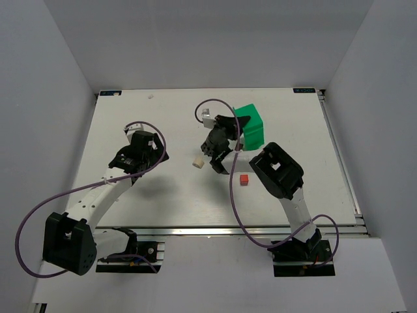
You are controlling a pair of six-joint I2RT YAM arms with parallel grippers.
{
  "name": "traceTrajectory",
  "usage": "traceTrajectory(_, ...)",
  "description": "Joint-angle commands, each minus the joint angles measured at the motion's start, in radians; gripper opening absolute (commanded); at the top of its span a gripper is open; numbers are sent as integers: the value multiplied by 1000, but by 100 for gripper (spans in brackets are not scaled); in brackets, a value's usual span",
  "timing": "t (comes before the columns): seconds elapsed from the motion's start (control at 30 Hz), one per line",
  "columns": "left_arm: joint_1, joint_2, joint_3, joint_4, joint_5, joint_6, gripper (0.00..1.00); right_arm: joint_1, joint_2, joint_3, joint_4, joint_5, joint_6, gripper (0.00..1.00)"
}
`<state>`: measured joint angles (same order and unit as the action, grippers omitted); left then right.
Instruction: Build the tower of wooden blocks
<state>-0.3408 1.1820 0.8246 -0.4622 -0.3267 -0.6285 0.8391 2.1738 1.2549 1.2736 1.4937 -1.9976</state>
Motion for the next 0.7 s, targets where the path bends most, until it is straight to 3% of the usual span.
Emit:
traceTrajectory(0.0, -6, -7, 13, 33, 32, 27, 98, -15, -45, 174, 618, 40, -273, 0)
traceTrajectory(0.13, -14, -18, 18, 46, 67, 52, 98, -31, -66, 298, 615, 40, -250, 0)
traceTrajectory(0.17, -14, -19, 18, 49, 75, 65, 98, -35, -89, 285, 540, 51, -203, 1)
traceTrajectory(0.2, -14, -22, 18, 53, 95, 73, 98, -37, -120, 208, 436, 51, 6, 3)
traceTrajectory(0.23, -14, -33, 19, 62, 106, 85, 98, -35, -200, 149, 265, 40, 167, 3)
traceTrajectory(0.27, -14, -38, 18, 68, 118, 105, 98, -25, -245, 97, -230, -17, 360, 6)
traceTrajectory(0.3, -15, -44, 18, 72, 142, 118, 98, -15, -278, 84, -524, -59, 772, 5)
traceTrajectory(0.4, -17, -71, 4, 103, 172, 147, 98, 21, -377, 153, -1353, -472, 1279, 0)
traceTrajectory(0.43, -17, -82, -1, 114, 185, 150, 98, 20, -416, 208, -1454, -738, 1345, 0)
traceTrajectory(0.5, -17, -91, -10, 114, 189, 153, 98, 0, -454, 283, -1628, -1035, 1472, 0)
traceTrajectory(0.6, -17, -107, -19, 112, 199, 156, 98, -29, -497, 282, -1658, -1255, 1526, 0)
traceTrajectory(0.67, -17, -123, -25, 115, 230, 154, 98, -82, -503, 313, -1665, -1313, 1672, 0)
